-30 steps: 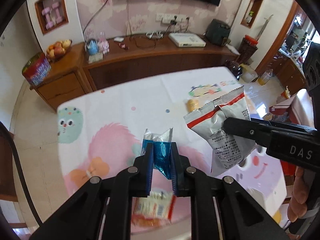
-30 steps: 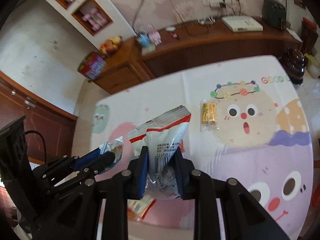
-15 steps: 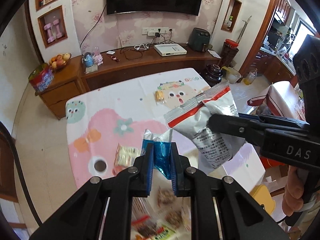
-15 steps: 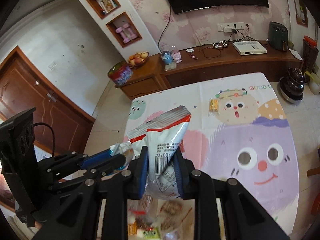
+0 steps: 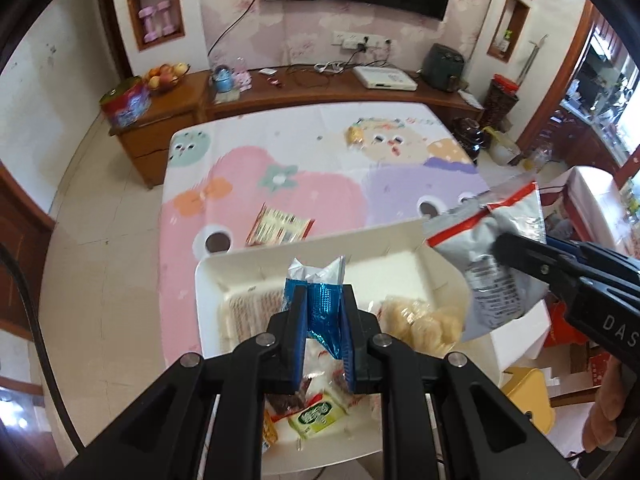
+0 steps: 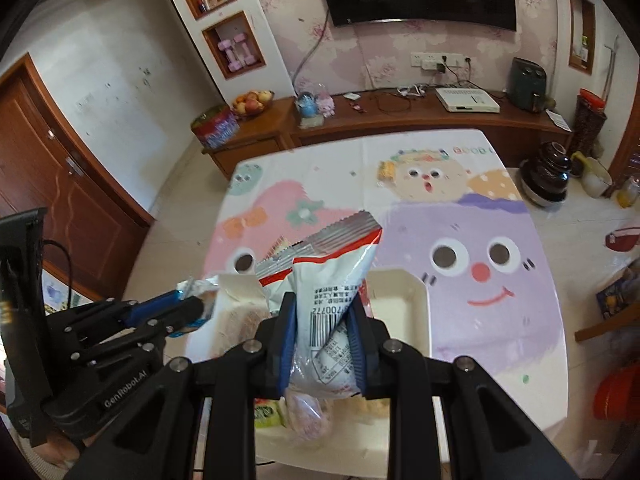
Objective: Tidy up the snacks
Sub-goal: 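Carry the blue snack with the left tool while the right carries the white bag over the tray, then open both tools to drop the blue snack and white bag into the tray, then withdraw both open tools from the tray toward the remaining snacks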
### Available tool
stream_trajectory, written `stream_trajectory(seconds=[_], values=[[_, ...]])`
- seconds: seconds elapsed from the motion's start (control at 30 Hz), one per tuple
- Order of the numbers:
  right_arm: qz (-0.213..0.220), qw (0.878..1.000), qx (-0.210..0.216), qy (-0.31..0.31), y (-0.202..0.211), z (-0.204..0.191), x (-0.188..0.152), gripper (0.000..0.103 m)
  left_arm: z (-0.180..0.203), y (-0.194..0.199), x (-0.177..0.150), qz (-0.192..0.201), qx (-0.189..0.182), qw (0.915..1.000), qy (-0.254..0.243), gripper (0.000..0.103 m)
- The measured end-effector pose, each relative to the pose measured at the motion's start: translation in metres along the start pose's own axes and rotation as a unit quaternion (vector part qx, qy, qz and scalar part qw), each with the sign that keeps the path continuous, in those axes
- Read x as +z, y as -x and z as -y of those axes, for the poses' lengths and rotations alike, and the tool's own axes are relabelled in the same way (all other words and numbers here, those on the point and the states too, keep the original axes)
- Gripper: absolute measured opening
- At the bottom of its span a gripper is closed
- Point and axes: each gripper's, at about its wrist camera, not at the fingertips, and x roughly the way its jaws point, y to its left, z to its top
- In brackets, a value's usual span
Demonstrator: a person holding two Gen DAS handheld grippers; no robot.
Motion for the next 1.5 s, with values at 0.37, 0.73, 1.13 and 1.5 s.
stream_trajectory(seconds=[0.37, 0.73, 1.13, 1.5], values=[[-0.026, 0.999, -0.033, 0.019, -0.013, -0.007, -0.029, 0.025, 0.007, -0.012, -0.027, -0.016, 0.026, 0.9995, 0.005, 0.013], [-0.025, 0.999, -0.032, 0.019, -0.015, -0.007, -0.03, 0.026, 0.007, -0.011, -0.03, -0.019, 0.041, 0.999, 0.008, 0.014], [-0.023, 0.999, -0.038, 0.021, -0.012, -0.011, -0.02, 0.04, 0.005, -0.006, -0.028, -0.013, 0.059, 0.998, 0.019, 0.076], [-0.028, 0.999, -0.036, 0.018, -0.011, -0.008, -0.021, 0.04, 0.002, -0.009, -0.028, -0.022, 0.056, 0.9978, 0.028, 0.077]])
